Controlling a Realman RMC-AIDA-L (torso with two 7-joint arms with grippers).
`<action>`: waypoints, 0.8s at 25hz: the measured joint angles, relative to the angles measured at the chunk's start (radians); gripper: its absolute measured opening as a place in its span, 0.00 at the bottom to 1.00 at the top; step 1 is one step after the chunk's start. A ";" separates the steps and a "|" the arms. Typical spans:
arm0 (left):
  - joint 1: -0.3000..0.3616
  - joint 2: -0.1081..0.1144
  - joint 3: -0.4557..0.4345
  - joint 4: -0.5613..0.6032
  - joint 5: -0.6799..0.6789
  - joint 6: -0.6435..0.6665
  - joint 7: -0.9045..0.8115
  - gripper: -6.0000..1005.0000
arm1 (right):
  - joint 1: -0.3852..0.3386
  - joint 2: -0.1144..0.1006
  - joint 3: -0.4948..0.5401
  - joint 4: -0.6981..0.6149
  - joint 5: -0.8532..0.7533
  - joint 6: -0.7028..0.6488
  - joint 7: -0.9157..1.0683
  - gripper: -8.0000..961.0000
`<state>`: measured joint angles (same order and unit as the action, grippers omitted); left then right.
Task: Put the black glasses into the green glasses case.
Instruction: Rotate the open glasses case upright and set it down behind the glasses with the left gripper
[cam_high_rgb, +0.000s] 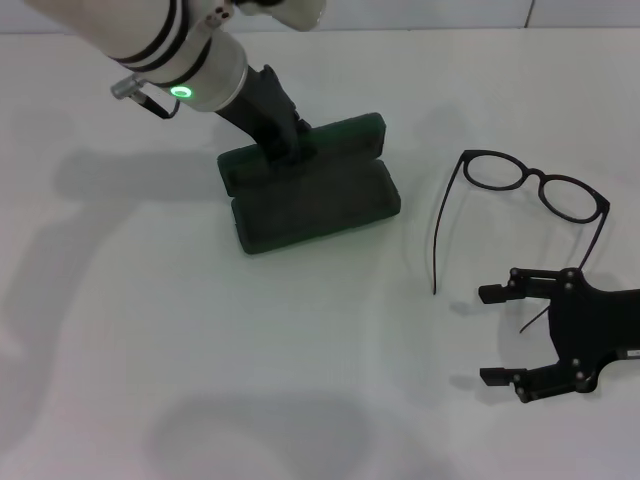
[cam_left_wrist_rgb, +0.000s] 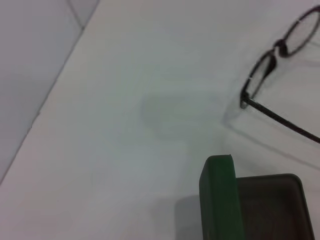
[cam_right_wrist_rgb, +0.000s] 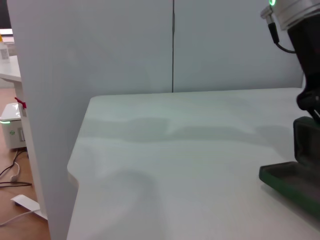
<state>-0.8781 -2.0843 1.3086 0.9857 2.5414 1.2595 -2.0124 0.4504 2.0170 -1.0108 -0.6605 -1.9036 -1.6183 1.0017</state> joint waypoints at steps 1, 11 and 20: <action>0.005 -0.001 0.001 0.007 -0.002 0.003 0.023 0.23 | 0.001 0.000 0.000 0.001 0.000 0.000 0.000 0.89; 0.018 -0.005 0.045 0.020 -0.059 0.083 0.192 0.24 | -0.002 -0.001 0.000 0.001 0.000 0.000 0.000 0.89; 0.022 -0.006 0.062 0.031 -0.063 0.089 0.206 0.25 | -0.001 0.000 0.000 0.001 0.000 0.000 0.000 0.89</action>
<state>-0.8560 -2.0903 1.3706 1.0164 2.4779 1.3481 -1.8065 0.4493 2.0169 -1.0108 -0.6596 -1.9036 -1.6183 1.0017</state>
